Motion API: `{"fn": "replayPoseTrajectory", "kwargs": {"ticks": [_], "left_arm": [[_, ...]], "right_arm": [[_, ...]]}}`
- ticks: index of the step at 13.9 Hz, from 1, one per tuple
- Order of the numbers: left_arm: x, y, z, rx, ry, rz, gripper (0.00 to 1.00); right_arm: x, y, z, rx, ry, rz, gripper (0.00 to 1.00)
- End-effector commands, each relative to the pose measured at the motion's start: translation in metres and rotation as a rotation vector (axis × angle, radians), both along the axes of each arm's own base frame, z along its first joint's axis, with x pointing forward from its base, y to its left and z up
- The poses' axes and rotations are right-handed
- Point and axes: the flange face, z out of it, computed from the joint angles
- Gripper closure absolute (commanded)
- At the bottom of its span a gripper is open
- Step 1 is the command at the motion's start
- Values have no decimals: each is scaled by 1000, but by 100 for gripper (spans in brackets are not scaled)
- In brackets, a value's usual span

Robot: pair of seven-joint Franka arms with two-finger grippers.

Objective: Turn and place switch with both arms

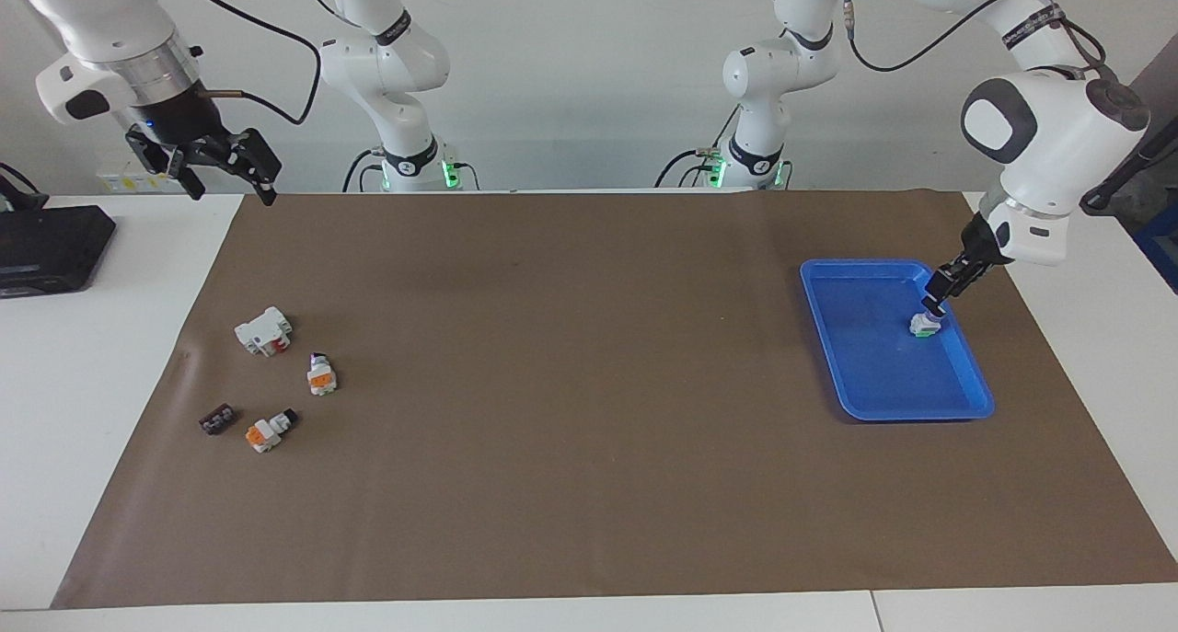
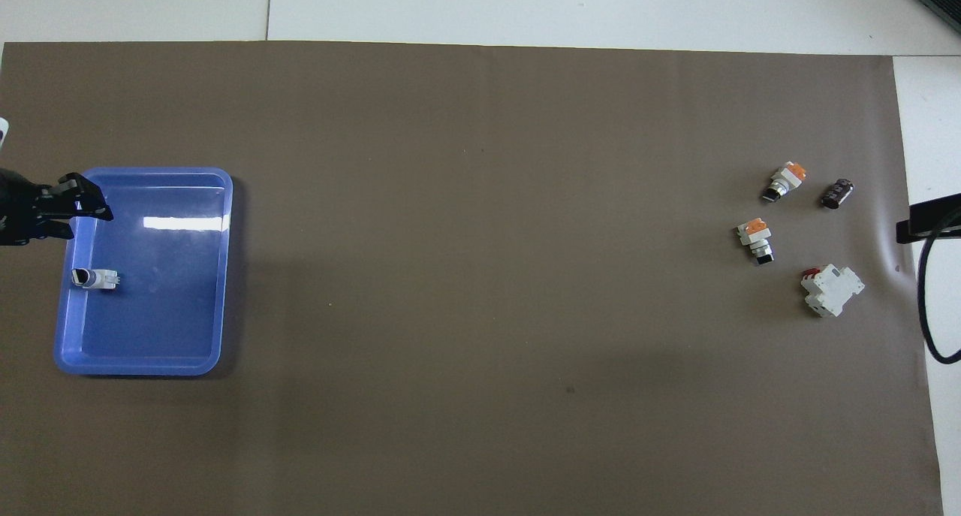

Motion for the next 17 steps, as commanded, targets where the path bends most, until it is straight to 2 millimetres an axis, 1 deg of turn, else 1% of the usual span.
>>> {"fn": "replayPoseTrajectory", "kwargs": {"ticks": [1,2,3,4,5,7,8,10,11,12,14,15,16,17], "left_arm": [[24,-52,23,115,55,-128,41],[24,-73,33,147,80,-175,41],[26,-88,47,153,93,-203,41],[27,-99,66,149,89,-219,41],[27,-109,79,141,94,-245,41],[20,-116,99,104,103,-322,43],[18,-113,106,75,103,-350,43],[13,-109,128,44,101,-352,43],[9,-102,136,44,114,-344,43],[6,-86,143,39,122,-338,43],[-6,-53,151,29,155,-386,44],[-13,-37,162,29,136,-391,45],[-17,-33,169,31,116,-395,45],[-18,-35,166,32,108,-399,45]], "right_arm": [[-1,10,5,-15,3,43,0],[0,14,13,-17,3,50,0],[5,14,17,-17,7,50,0],[10,15,11,-18,14,55,0],[8,17,11,-18,16,82,0],[1,17,2,-14,34,118,0],[1,16,0,-22,29,122,0],[3,14,1,-54,22,142,0],[3,14,1,-57,21,141,0],[3,13,1,-55,20,139,0],[3,14,2,-47,15,119,0],[3,15,2,-40,14,94,0],[3,16,2,-41,13,75,0],[3,17,2,-39,13,74,0]]}}
